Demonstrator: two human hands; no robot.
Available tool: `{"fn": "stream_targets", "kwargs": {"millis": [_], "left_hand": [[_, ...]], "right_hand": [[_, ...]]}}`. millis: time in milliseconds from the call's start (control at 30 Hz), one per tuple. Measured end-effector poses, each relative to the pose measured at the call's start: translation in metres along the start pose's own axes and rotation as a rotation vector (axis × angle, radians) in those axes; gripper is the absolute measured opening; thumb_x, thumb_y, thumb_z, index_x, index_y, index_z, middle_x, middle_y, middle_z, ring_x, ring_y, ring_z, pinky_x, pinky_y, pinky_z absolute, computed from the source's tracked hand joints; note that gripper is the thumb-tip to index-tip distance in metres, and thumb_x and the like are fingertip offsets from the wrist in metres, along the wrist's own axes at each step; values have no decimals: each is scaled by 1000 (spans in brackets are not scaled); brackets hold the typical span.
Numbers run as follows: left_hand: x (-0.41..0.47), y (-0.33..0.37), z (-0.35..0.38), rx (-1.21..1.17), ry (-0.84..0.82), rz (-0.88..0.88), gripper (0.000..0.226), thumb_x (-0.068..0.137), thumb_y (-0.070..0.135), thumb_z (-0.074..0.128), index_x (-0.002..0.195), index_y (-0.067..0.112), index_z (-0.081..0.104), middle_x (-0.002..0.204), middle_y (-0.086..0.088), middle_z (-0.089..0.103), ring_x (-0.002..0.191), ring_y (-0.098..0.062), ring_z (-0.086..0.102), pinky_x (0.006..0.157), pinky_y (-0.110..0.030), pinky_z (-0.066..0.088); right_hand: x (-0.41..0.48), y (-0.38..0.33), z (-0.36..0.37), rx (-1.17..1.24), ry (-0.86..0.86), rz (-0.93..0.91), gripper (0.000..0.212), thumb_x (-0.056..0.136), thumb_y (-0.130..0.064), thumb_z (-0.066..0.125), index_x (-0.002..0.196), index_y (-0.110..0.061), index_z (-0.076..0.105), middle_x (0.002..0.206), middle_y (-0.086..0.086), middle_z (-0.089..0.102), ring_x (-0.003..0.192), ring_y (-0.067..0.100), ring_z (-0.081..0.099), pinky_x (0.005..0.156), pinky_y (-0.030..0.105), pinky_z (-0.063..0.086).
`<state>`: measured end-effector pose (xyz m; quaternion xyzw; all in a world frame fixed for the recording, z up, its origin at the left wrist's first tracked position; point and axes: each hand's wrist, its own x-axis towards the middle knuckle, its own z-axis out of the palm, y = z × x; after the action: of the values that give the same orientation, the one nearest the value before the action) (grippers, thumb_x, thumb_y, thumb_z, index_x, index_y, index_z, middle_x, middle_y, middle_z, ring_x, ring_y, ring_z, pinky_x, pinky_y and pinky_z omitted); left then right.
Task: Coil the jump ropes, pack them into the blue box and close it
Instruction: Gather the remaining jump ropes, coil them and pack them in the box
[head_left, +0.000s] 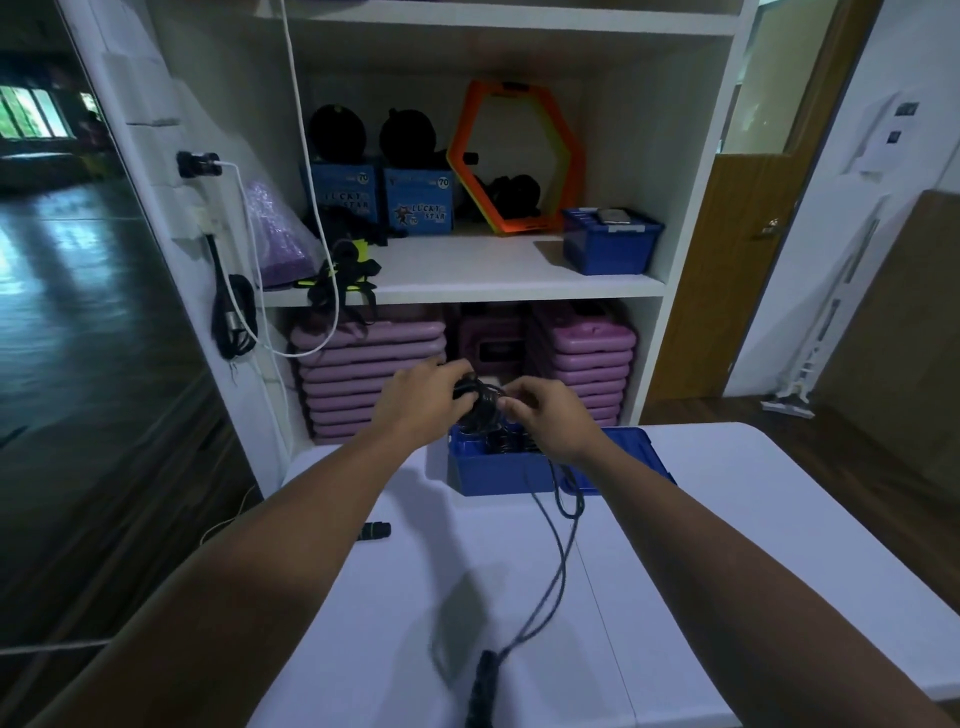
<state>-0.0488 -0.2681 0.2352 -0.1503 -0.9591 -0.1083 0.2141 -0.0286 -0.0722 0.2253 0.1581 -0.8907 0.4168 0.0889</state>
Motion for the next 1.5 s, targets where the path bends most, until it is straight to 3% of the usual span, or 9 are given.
{"fn": "stream_targets", "kwargs": {"millis": [133,267,533,633,767,867,1000,1300,1500], "left_hand": [[10,-7,6,-199,-72,-139,15,87,43,61,94,30,65,87,5,70,84,-24,63,66,-35,48],[14,-6,15,-424,-146,-240,13,84,41,67,90,30,69,84,9,70,80,-17,65,69,-37,53],[17,4,24,-762,-143,-421,8,86,28,70,90,22,72,70,-1,68,42,-16,55,43,-26,44],[25,1,23,-872,-164,-491,8,86,31,72,88,24,72,76,-11,69,48,-25,58,52,-36,54],[31,-3,22,-932,-152,-535,6,89,28,69,86,23,71,77,-13,62,46,-23,50,43,-28,44],[31,-6,21,-1010,-129,-585,10,91,24,68,89,15,71,76,-14,57,40,-21,45,38,-24,40],[27,-8,23,-1055,-118,-647,10,91,23,69,90,13,73,73,-12,60,38,-19,45,40,-23,41],[-16,-29,80,-1072,-307,-832,10,91,26,69,97,18,71,86,-8,67,56,-24,54,51,-27,53],[-50,-38,132,-1153,-333,-989,15,91,22,68,101,12,70,83,-14,69,53,-25,55,50,-27,53]], "right_hand": [[0,14,-1,15,3,57,15,94,-29,63,90,-16,69,77,-3,69,66,9,55,61,27,43],[-5,27,4,-19,-79,85,12,95,-21,59,101,-15,68,87,-2,70,74,8,60,62,16,42],[-7,50,16,-32,-53,184,9,96,-22,54,91,-15,56,68,0,59,57,12,50,51,23,39],[-3,55,15,92,-58,271,7,93,-18,55,91,-11,58,68,1,56,57,13,48,52,25,40],[-2,57,9,327,-93,338,8,95,-14,57,92,-7,58,74,6,55,65,14,49,55,18,45],[-1,59,4,326,-181,334,10,96,-18,56,93,-9,59,78,5,58,73,15,53,67,24,45],[-2,59,1,368,-287,347,7,100,-16,50,96,-12,54,89,7,61,79,19,59,64,22,46],[-9,89,24,352,-136,366,15,101,-12,51,96,0,58,85,19,67,63,26,61,52,25,51],[-14,110,55,491,-136,513,10,100,-10,53,100,-1,57,80,16,65,48,11,54,47,25,44]]}}
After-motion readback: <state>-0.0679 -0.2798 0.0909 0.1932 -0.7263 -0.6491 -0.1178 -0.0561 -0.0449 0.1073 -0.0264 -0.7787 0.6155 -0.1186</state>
